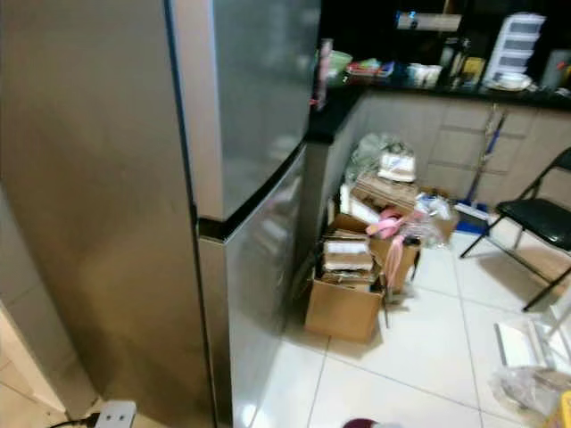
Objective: Restocking fridge
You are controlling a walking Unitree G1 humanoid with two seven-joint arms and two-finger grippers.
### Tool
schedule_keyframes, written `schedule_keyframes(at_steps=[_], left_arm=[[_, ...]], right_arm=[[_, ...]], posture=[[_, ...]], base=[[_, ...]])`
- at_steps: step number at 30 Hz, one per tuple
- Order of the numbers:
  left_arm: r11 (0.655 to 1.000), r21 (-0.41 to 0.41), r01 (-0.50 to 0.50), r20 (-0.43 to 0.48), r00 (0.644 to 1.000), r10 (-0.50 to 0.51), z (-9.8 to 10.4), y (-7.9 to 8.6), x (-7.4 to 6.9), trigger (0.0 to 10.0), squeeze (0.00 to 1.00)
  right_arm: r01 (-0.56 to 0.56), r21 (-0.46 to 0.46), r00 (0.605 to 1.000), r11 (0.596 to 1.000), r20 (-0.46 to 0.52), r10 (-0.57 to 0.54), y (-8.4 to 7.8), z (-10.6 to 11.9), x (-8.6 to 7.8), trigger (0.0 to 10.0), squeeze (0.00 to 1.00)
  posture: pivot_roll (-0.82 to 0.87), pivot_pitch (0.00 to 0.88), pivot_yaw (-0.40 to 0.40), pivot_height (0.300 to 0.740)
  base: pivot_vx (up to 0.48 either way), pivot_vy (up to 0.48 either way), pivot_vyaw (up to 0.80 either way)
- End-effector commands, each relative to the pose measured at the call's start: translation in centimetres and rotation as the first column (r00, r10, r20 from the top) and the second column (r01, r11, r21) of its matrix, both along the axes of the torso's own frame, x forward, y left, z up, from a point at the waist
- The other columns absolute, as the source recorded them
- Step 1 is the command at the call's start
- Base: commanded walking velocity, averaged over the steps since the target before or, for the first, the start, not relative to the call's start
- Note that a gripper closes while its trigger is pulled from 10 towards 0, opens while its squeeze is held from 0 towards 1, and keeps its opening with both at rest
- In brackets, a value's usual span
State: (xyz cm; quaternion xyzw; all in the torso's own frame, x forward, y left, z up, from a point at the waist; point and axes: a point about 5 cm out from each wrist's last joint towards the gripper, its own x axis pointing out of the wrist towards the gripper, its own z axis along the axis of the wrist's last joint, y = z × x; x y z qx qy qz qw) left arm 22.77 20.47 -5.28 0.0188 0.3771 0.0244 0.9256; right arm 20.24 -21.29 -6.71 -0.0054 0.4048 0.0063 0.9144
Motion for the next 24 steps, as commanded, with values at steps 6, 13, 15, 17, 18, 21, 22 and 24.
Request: schedule_keyframes(at_steps=[6, 13, 15, 17, 18, 21, 22, 24], left_arm=[[1.000, 0.006, 0.010, -0.020, 1.000, -0.010, -0.2, 0.0, -0.3, 10.0, 0.00], [0.999, 0.021, 0.051, -0.004, 0.999, -0.050, -0.1, -0.4, -0.1, 10.0, 0.00], [0.998, 0.022, 0.058, 0.010, 0.998, -0.059, 0.1, -0.5, 0.2, 10.0, 0.00], [0.998, 0.023, 0.063, 0.026, 0.998, -0.064, 0.3, -0.5, 0.5, 10.0, 0.00], [0.998, 0.023, 0.063, 0.026, 0.998, -0.064, 0.3, -0.5, 0.5, 10.0, 0.00], [0.998, 0.021, 0.063, 0.037, 0.997, -0.064, 0.5, -0.5, 0.8, 10.0, 0.00], [0.998, 0.016, 0.065, 0.043, 0.997, -0.066, 0.6, -0.5, 0.9, 10.0, 0.00], [0.997, 0.015, 0.076, 0.047, 0.996, -0.076, 0.7, -0.6, 1.1, 10.0, 0.00]], right_arm=[[0.024, -0.011, 1.000, 1.000, 0.012, -0.023, -0.7, 0.2, 0.2, 10.0, 0.00], [0.029, -0.014, 1.000, 0.999, 0.007, -0.029, -0.8, 0.1, -0.1, 10.0, 0.00], [0.031, -0.013, 1.000, 0.999, 0.003, -0.030, -0.8, 0.1, -0.2, 10.0, 0.00], [0.031, -0.012, 1.000, 0.999, 0.000, -0.031, -0.8, 0.0, -0.3, 10.0, 0.00], [0.031, -0.012, 1.000, 0.999, 0.000, -0.031, -0.8, 0.0, -0.3, 10.0, 0.00], [0.030, -0.011, 1.000, 0.999, -0.004, -0.031, -0.6, -0.1, -0.4, 10.0, 0.00], [0.030, -0.011, 1.000, 0.999, -0.007, -0.030, -0.5, -0.2, -0.5, 10.0, 0.00], [0.029, -0.011, 1.000, 1.000, -0.010, -0.029, -0.5, -0.2, -0.6, 10.0, 0.00]], posture=[[-0.08, 0.077, 0.012, 0.734], [-0.08, 0.081, 0.014, 0.734], [-0.08, 0.085, 0.013, 0.734], [-0.08, 0.088, 0.012, 0.734], [-0.08, 0.088, 0.012, 0.734], [-0.08, 0.093, 0.011, 0.734], [-0.08, 0.094, 0.010, 0.734], [-0.08, 0.093, 0.008, 0.734]], base=[[0.245, 0.000, 0.00], [0.000, 0.000, 0.00], [0.000, 0.000, 0.00], [0.000, 0.000, 0.00], [0.000, 0.000, 0.00], [0.000, 0.000, 0.00], [0.000, 0.000, 0.00], [0.000, 0.000, 0.00]])
